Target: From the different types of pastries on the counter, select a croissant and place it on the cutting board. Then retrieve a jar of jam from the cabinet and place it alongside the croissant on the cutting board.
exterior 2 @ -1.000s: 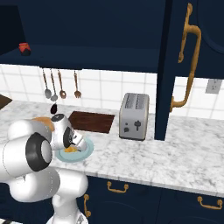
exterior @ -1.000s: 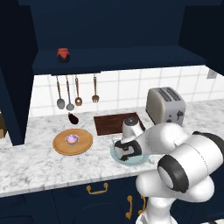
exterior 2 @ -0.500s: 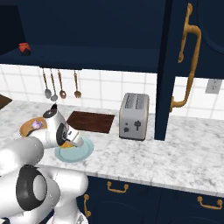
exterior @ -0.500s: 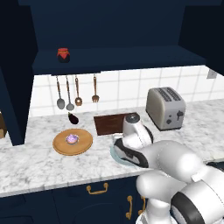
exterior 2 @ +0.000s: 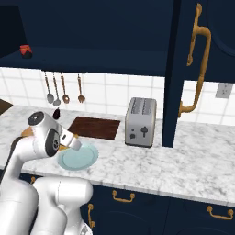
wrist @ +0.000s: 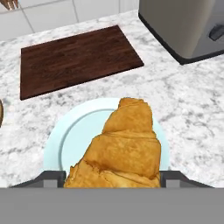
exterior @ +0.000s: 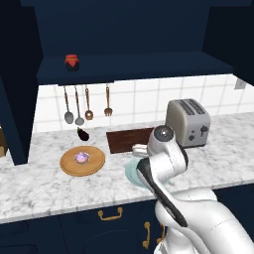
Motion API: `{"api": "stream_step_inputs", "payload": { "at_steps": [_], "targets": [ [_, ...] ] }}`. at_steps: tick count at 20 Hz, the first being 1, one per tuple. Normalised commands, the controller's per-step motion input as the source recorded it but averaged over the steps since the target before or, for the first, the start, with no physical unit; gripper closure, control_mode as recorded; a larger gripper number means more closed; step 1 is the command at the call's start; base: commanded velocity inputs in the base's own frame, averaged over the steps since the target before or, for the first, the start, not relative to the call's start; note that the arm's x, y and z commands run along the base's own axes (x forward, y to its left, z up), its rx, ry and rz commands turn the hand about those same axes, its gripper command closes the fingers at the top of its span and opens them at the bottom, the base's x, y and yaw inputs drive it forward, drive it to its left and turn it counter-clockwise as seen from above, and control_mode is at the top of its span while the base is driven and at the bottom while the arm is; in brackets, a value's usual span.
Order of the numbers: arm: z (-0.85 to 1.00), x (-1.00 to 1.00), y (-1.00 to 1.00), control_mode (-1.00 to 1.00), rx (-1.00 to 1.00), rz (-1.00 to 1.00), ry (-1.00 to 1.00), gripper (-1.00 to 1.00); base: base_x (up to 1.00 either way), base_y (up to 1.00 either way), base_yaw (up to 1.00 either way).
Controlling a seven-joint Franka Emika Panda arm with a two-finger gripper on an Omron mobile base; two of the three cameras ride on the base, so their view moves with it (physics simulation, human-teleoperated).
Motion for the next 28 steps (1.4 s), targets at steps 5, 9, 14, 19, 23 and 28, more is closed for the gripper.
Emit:
{"api": "stream_step_inputs", "payload": {
  "at_steps": [5,9,14,19,23,28],
  "targets": [
    [0.62,-0.12,0.00,-1.00,0.00,0.12,-0.07,1.00,0.00,0.00,0.00],
    [0.15,0.00,0.00,-1.00,0.00,0.10,-0.01,1.00,0.00,0.00,0.00],
    [0.03,0.18,-0.13,-1.00,0.03,0.06,0.00,1.00,0.00,0.00,0.00],
    [0.19,0.42,-0.10,-1.00,-0.10,0.16,0.00,1.00,0.00,0.00,0.00],
    [0.07,0.55,-0.09,-1.00,-0.09,0.09,0.00,1.00,0.00,0.00,0.00],
    [-0.02,0.85,-0.45,-1.00,0.00,0.00,0.03,1.00,0.00,0.00,0.00]
  ]
}}
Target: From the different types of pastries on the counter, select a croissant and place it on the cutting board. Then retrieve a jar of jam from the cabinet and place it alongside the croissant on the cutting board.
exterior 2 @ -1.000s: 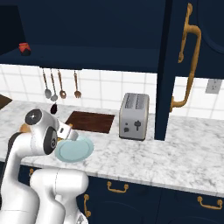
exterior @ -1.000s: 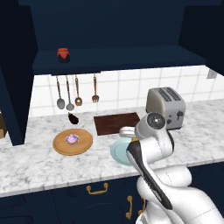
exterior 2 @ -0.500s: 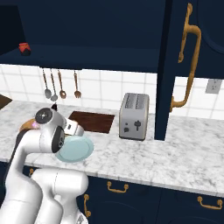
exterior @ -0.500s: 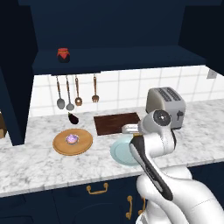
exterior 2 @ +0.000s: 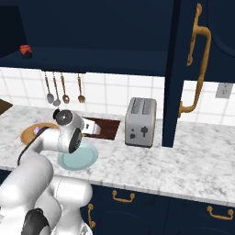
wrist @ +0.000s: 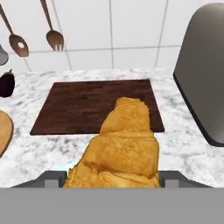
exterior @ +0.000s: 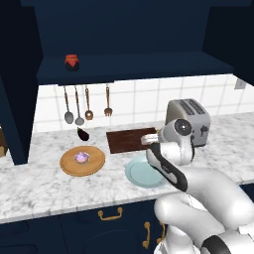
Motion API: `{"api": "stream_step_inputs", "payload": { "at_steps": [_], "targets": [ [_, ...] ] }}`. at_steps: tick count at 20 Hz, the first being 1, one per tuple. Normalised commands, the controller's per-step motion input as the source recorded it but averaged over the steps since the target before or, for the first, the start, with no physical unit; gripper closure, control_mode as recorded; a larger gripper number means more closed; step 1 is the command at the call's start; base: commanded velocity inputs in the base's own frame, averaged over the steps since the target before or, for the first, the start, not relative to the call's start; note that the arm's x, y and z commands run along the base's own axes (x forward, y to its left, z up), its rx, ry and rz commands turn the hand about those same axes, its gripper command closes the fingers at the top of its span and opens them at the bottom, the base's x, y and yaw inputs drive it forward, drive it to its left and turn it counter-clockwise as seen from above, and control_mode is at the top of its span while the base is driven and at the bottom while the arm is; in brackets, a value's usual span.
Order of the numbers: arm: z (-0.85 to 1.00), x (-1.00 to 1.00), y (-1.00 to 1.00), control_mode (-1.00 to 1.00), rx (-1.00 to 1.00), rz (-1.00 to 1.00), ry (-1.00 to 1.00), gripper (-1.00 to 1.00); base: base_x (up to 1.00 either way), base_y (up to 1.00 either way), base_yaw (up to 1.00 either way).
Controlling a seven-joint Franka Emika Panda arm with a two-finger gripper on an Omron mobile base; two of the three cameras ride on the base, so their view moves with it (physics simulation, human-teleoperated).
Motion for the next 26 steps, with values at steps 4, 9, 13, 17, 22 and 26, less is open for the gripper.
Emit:
{"api": "stream_step_inputs", "payload": {
  "at_steps": [4,9,13,17,22,26],
  "targets": [
    [-0.05,0.63,0.07,-1.00,0.00,0.05,0.06,1.00,0.00,0.00,0.00],
    [-0.02,0.63,0.13,-1.00,-0.06,0.09,0.05,1.00,0.00,0.00,0.00],
    [-0.08,0.19,0.04,-1.00,-0.01,0.01,0.02,1.00,0.00,0.00,0.00],
    [-0.15,0.36,0.00,-1.00,-0.09,0.00,0.05,1.00,0.00,0.00,0.00],
    [-0.16,0.29,0.03,-1.00,-0.04,0.00,0.06,1.00,0.00,0.00,0.00],
    [-0.41,0.25,0.04,-1.00,0.00,0.01,0.02,1.00,0.00,0.00,0.00]
  ]
}}
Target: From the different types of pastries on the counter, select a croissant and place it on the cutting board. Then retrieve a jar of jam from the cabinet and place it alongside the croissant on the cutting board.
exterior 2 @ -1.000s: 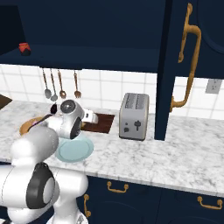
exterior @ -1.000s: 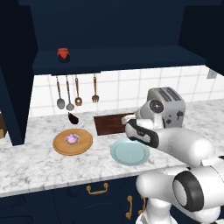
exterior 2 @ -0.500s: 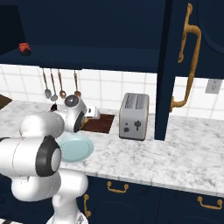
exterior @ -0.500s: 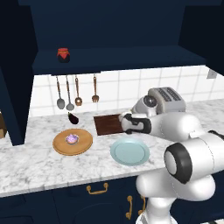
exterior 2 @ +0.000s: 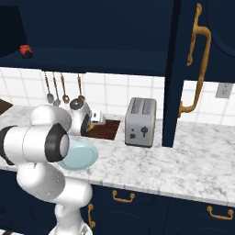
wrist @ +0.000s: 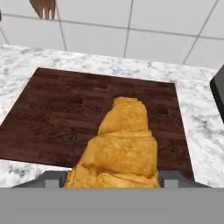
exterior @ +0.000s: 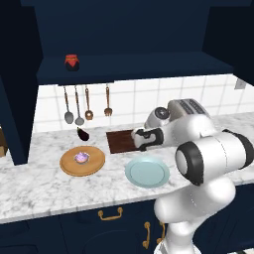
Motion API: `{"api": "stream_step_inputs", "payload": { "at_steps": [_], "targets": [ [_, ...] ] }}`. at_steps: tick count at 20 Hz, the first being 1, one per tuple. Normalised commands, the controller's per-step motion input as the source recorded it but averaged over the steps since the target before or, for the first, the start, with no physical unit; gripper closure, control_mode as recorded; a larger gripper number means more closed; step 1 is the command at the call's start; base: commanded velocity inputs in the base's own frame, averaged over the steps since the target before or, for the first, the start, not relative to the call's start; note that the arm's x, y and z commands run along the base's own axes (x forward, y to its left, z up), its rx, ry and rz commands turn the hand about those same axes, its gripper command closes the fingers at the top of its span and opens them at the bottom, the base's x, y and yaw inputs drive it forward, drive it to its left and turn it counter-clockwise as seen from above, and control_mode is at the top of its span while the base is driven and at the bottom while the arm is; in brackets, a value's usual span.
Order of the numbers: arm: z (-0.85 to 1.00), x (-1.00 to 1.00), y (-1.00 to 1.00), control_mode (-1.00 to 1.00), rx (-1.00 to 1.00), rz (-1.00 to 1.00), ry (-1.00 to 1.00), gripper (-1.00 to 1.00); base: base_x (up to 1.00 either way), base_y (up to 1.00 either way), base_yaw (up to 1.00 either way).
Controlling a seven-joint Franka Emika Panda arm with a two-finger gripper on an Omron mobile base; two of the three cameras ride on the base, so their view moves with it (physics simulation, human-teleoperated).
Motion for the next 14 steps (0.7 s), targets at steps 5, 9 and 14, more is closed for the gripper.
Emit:
{"api": "stream_step_inputs", "payload": {
  "at_steps": [5,9,14],
  "targets": [
    [-0.36,0.22,-0.05,-1.00,0.00,0.00,0.00,1.00,0.00,0.00,0.00],
    [-0.16,0.23,-0.20,-1.00,0.00,0.00,0.00,1.00,0.00,0.00,0.00],
    [-0.07,0.28,-0.15,-1.00,0.00,0.00,0.00,1.00,0.00,0.00,0.00]
  ]
}}
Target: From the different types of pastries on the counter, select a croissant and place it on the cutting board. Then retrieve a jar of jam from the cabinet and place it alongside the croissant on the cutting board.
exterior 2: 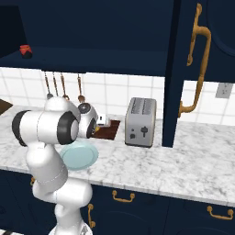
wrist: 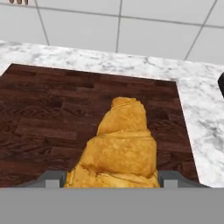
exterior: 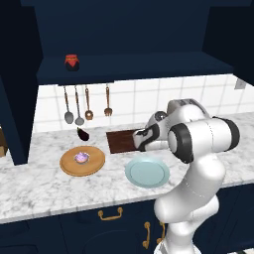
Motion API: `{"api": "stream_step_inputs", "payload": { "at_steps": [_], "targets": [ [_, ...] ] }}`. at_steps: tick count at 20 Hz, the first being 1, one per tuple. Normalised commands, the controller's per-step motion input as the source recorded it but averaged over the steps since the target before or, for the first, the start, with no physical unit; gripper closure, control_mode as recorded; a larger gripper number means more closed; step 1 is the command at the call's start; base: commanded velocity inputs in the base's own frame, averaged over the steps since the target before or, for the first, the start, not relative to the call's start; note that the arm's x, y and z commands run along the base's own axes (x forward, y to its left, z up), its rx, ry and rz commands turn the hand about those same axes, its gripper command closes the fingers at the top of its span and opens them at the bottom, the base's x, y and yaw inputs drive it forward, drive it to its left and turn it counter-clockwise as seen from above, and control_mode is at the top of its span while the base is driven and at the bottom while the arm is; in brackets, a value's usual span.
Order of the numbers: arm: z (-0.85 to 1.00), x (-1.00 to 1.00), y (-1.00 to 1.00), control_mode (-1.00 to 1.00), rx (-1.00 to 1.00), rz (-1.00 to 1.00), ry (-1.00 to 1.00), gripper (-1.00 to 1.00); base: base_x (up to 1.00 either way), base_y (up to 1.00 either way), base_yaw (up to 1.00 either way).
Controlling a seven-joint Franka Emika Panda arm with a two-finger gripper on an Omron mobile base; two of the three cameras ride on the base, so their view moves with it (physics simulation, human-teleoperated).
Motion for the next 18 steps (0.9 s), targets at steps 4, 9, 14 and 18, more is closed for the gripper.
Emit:
{"api": "stream_step_inputs", "payload": {
  "at_steps": [4,9,14,18],
  "targets": [
    [-0.18,0.29,-0.06,-1.00,0.00,0.00,0.00,1.00,0.00,0.00,0.00],
    [-0.29,0.26,0.00,-1.00,0.00,0.00,0.00,1.00,0.00,0.00,0.00],
    [-0.21,0.28,0.00,-1.00,0.00,0.00,0.00,1.00,0.00,0.00,0.00],
    [-0.16,0.26,0.00,-1.00,0.00,0.00,0.00,1.00,0.00,0.00,0.00]
  ]
}}
